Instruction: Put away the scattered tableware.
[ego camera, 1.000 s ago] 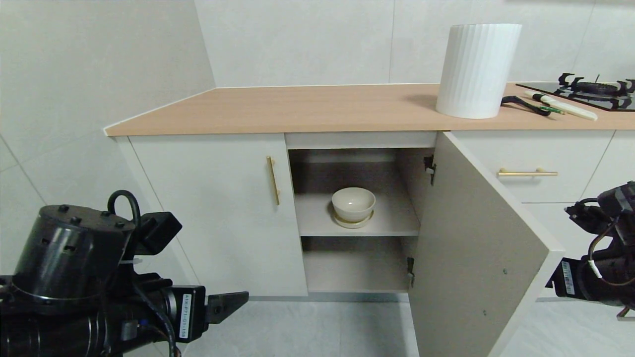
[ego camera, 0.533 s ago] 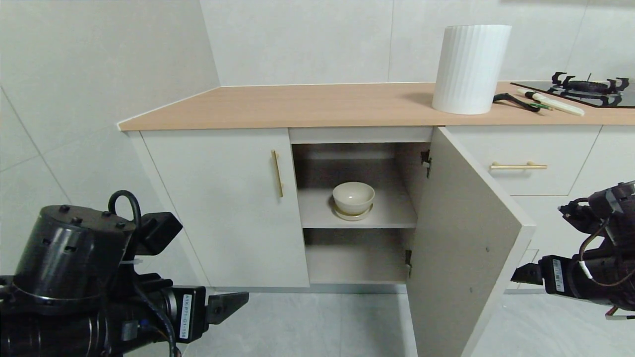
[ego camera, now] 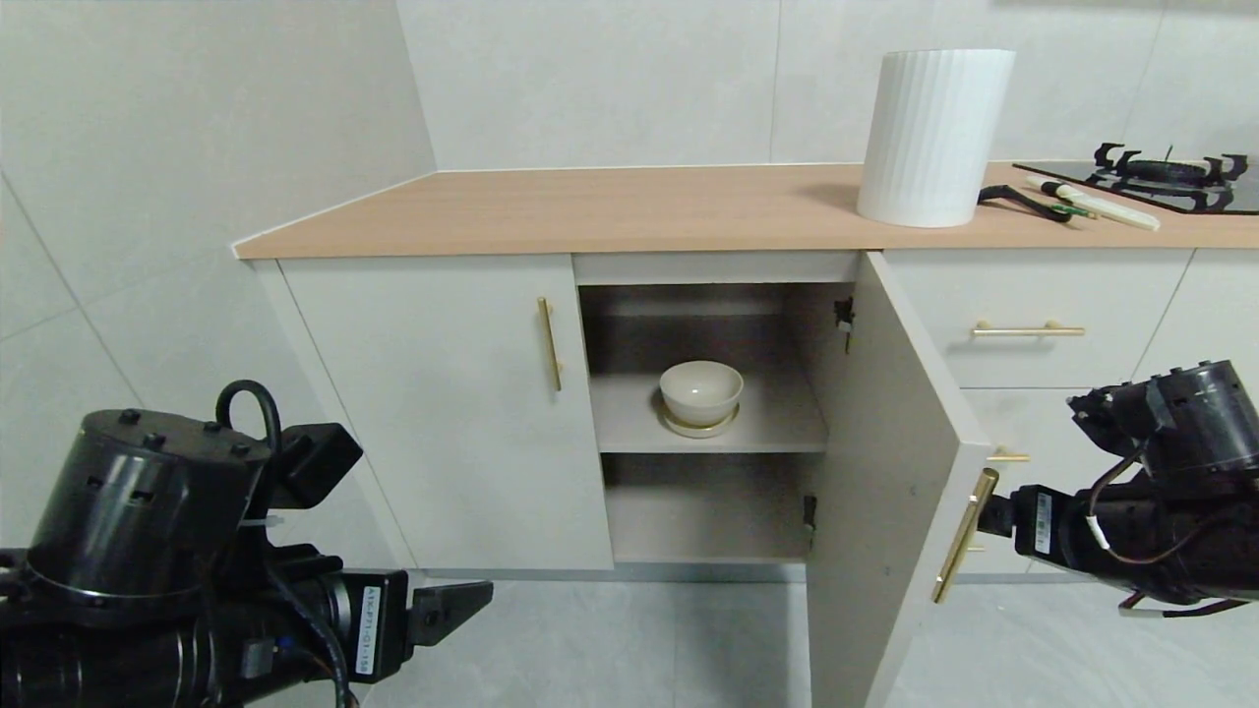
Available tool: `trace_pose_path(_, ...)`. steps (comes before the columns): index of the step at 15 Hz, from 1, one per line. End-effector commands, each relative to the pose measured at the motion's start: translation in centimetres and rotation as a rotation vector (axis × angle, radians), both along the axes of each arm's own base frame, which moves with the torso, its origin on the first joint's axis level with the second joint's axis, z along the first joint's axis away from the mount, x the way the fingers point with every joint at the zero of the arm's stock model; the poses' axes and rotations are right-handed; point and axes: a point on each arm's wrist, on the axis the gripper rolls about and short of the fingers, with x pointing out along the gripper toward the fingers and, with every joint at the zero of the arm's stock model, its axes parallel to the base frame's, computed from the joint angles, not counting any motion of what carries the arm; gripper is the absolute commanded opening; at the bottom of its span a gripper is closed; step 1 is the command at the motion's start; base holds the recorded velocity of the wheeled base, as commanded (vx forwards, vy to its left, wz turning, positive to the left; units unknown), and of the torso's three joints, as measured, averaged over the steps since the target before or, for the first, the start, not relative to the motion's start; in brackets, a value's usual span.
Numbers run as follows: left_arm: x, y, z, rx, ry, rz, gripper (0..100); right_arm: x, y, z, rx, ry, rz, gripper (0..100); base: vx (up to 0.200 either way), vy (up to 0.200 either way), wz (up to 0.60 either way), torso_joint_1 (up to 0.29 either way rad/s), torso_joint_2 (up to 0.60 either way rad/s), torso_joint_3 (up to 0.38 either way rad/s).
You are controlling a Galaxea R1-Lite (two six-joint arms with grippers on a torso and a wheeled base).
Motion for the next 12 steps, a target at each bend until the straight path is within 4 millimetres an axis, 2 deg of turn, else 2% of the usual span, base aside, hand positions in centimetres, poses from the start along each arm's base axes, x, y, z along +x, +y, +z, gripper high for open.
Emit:
trace_pose_path(1,0.0,0.0,0.0,0.001,0.001,0.001,100,-0.2,2.0,-0.5,0.027,0.006,0.056,100,0.000,0.000,0.00,0.000,0.00,0.000)
trace_pose_path(5,0.0,0.0,0.0,-0.002,-0.002,0.002,100,0.7,4.5,-1.4,0.038,-0.019,0.137,100,0.000,0.000,0.00,0.000,0.00,0.000)
trace_pose_path(8,0.0,0.0,0.2,-0.005,-0.008,0.005,100,2.8,5.8,-2.4,0.017,-0.098,0.208,100,0.000,0.000,0.00,0.000,0.00,0.000)
trace_pose_path(12,0.0,0.1,0.4,-0.013,-0.022,0.010,100,5.9,8.3,-2.2,-0.023,-0.183,0.328,100,0.000,0.000,0.00,0.000,0.00,0.000)
